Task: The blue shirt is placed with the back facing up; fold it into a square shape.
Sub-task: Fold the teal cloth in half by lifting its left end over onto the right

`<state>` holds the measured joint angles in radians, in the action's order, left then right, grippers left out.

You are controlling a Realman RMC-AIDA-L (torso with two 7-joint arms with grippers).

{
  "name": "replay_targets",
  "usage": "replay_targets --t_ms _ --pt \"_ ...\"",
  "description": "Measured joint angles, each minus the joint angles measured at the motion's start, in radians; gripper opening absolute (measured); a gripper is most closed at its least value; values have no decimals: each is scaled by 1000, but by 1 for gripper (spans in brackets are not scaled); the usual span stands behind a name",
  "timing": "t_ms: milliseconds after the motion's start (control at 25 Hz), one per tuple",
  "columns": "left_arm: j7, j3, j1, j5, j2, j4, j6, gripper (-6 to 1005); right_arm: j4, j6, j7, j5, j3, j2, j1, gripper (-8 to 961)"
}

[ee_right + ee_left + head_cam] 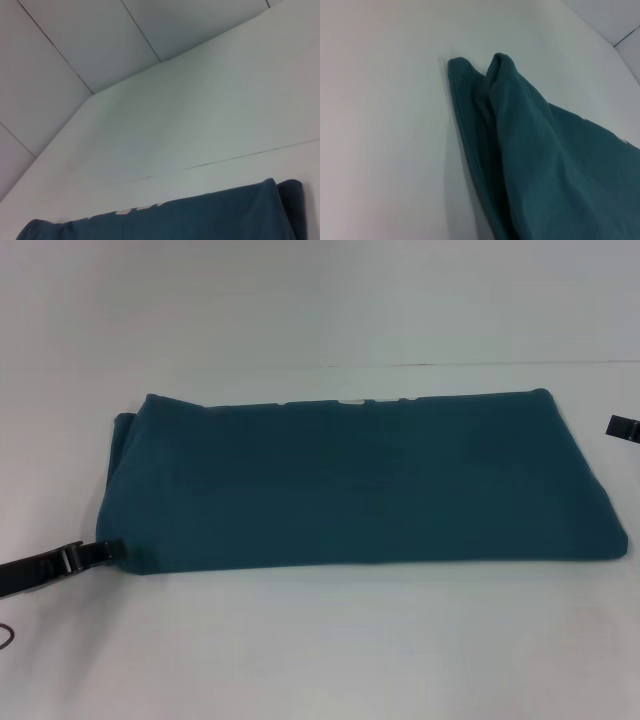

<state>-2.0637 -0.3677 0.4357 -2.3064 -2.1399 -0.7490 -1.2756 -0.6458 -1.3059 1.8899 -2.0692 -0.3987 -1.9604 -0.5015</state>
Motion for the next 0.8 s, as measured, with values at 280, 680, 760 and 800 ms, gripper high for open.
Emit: replay_targets --t_ms 280,680,760,800 --pt "-1 -2 2 -1 0 -1 1 149 0 -4 0 1 7 0 2 791" --pt "-1 4 1 -1 7 -9 0 18 0 -3 -1 2 8 -7 3 791" --pt "-1 17 2 -1 12 -12 3 18 1 -2 -2 2 8 -7 3 791" --pt "-1 23 2 -1 13 -15 5 19 2 -1 -2 2 8 -7 3 791"
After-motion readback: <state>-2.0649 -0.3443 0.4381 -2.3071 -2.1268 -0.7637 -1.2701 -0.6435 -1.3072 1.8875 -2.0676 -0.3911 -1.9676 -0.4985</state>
